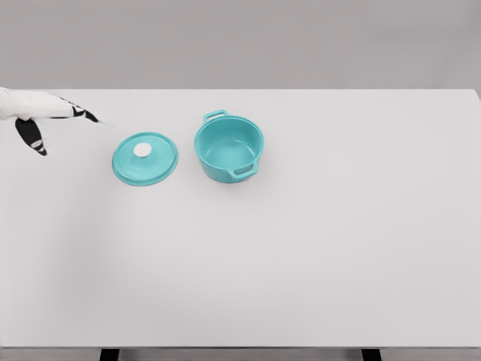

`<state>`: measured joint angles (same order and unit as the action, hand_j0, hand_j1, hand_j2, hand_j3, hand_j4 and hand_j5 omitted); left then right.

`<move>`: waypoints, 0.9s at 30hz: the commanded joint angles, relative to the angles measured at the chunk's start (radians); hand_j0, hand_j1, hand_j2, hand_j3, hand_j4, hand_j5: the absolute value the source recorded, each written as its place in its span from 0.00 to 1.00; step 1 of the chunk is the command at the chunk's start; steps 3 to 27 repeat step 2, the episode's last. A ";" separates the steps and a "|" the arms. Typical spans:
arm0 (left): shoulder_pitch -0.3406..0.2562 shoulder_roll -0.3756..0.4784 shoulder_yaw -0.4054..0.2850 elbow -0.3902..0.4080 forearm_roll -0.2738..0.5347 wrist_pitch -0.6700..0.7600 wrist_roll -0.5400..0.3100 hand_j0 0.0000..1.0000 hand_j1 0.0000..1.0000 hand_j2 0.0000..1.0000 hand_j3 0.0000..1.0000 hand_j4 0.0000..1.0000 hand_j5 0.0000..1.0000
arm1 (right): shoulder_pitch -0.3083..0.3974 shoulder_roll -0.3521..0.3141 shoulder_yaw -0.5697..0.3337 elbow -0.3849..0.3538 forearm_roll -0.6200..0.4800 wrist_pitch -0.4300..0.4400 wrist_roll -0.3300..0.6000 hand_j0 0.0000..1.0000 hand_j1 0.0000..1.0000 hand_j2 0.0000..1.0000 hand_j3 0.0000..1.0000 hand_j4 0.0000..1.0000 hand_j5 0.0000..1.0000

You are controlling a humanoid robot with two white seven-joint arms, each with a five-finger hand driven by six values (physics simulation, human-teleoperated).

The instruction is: Open the lid of the pot with left arm

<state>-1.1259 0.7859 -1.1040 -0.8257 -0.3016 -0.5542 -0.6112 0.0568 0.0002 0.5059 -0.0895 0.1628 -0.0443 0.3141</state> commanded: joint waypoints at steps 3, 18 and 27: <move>0.002 0.004 0.006 0.020 0.016 0.002 0.000 1.00 1.00 1.00 1.00 1.00 1.00 | 0.000 0.000 0.000 0.001 0.000 0.000 0.000 1.00 1.00 1.00 1.00 1.00 1.00; 0.002 0.004 0.006 0.020 0.016 0.002 0.000 1.00 1.00 1.00 1.00 1.00 1.00 | 0.000 0.000 0.000 0.001 0.000 0.000 0.000 1.00 1.00 1.00 1.00 1.00 1.00; 0.002 0.004 0.006 0.020 0.016 0.002 0.000 1.00 1.00 1.00 1.00 1.00 1.00 | 0.000 0.000 0.000 0.001 0.000 0.000 0.000 1.00 1.00 1.00 1.00 1.00 1.00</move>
